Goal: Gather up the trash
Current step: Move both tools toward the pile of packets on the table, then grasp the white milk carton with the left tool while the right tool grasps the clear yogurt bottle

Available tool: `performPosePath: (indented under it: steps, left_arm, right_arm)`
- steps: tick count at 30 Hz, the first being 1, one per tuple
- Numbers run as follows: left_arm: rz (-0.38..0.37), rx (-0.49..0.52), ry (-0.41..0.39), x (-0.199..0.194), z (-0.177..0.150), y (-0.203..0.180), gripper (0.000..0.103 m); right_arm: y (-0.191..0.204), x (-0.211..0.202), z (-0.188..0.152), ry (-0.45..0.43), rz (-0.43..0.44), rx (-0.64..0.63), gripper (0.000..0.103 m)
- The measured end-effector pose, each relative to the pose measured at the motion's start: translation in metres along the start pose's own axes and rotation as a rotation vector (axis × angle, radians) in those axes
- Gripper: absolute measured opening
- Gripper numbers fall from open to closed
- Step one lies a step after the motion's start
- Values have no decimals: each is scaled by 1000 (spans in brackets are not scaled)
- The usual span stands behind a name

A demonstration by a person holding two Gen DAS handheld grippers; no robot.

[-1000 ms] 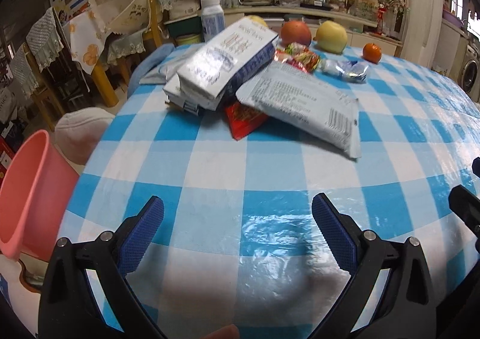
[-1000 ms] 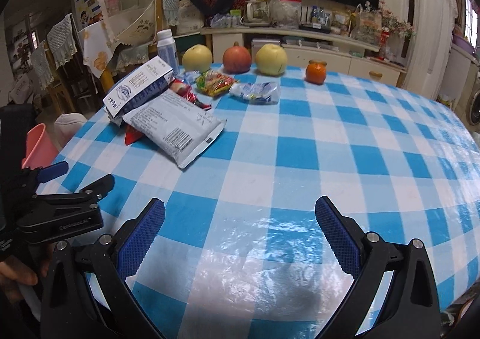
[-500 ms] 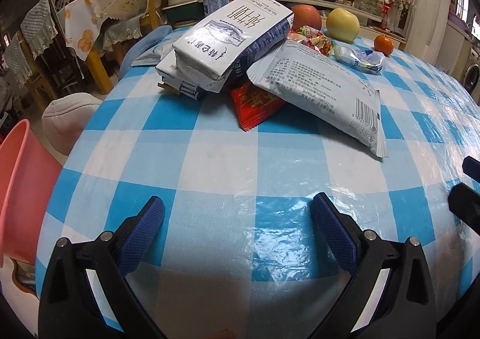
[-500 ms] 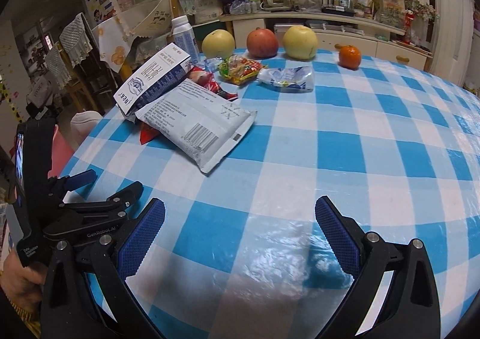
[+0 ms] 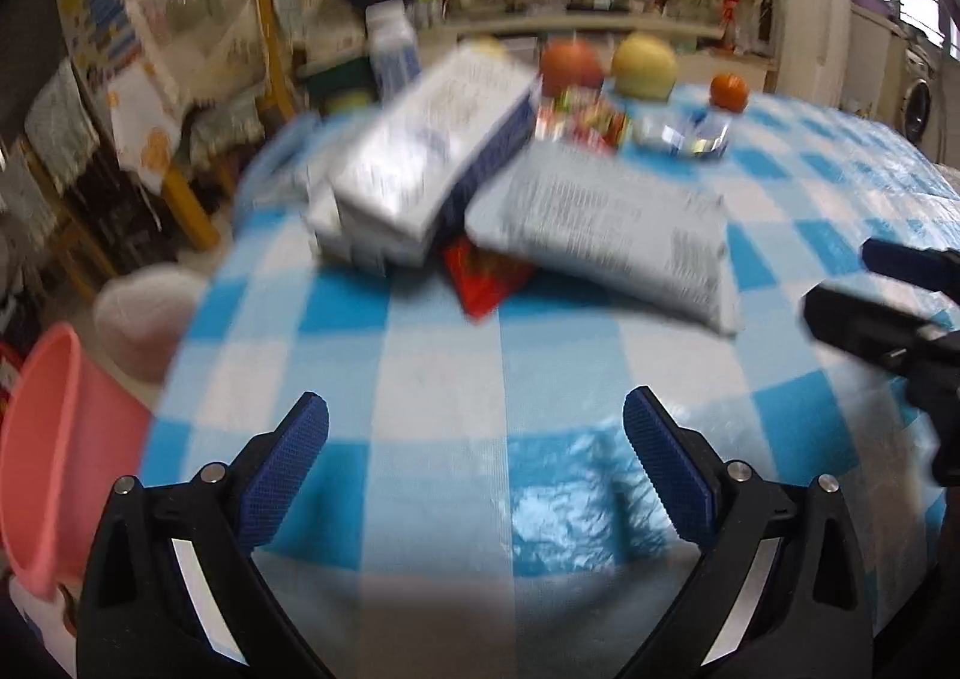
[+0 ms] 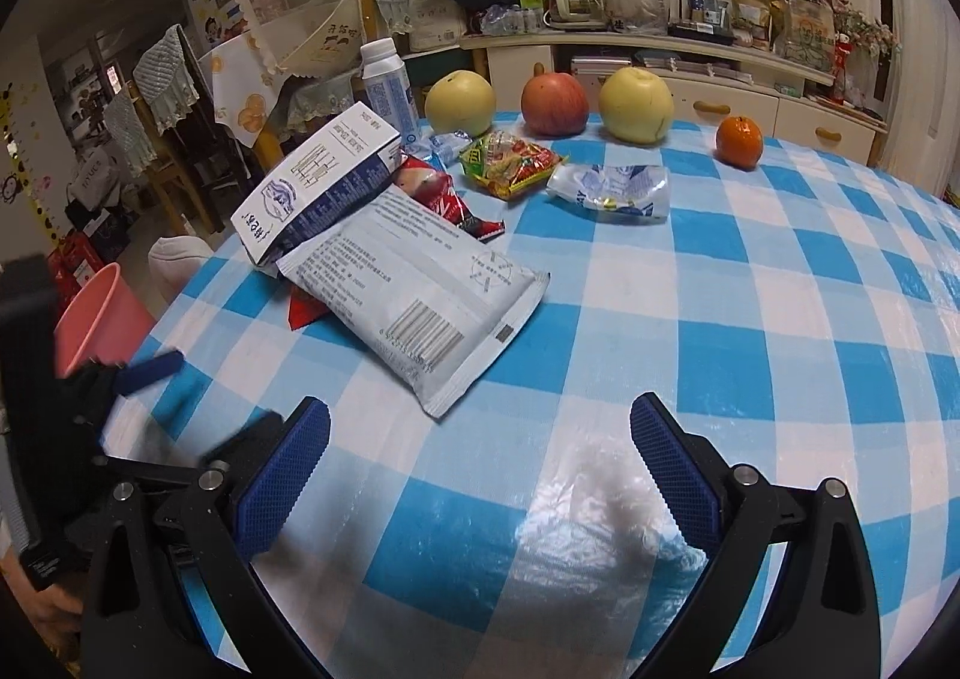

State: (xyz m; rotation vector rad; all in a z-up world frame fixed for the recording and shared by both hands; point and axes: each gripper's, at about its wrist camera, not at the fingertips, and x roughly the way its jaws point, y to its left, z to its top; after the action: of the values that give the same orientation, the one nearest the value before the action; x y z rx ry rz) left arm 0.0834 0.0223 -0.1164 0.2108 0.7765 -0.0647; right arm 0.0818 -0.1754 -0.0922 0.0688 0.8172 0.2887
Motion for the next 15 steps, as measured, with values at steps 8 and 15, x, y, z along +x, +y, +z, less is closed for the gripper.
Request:
performPosePath:
  steps: [8, 15]
  left_arm:
    - [-45, 150, -150, -26, 48, 11, 99]
    - [-12, 238, -136, 11, 82, 15, 99]
  right_arm:
    - [-8, 0, 17, -30, -7, -5, 99]
    - [-40, 15, 35, -17, -21, 59, 99]
